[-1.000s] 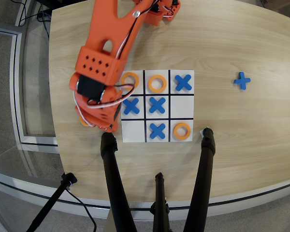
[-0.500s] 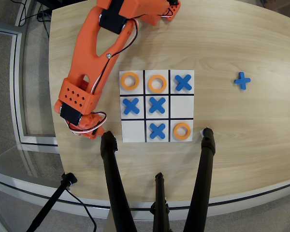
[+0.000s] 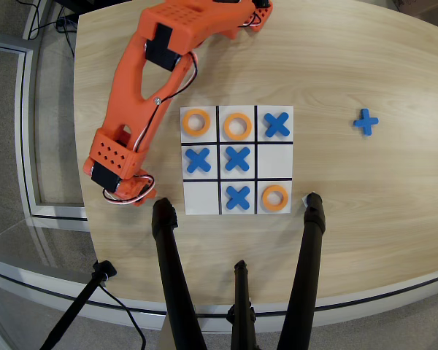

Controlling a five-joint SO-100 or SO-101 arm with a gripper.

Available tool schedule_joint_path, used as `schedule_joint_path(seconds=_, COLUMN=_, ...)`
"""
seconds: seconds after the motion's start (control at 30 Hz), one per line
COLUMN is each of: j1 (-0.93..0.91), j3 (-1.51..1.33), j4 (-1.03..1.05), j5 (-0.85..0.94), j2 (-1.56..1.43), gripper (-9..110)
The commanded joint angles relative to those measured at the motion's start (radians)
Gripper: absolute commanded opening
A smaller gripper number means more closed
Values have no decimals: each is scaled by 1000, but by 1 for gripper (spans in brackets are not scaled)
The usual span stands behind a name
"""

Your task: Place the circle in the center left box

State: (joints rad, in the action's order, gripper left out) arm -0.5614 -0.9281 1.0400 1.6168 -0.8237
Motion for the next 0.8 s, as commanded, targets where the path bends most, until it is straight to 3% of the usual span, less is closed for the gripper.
schedule_joint_path(seconds=0.0, j1=-12, j3=71, j4=5, j5=5, j2=14, gripper=20)
schedule_joint_path(seconds=0.57, j1=-26, j3=121, j4=69, j5=-86, j2=129, gripper=19)
schedule_joint_path(seconds=0.77, j1=-18, j3=126, j4=80, j5=-140, j2=143, gripper=8)
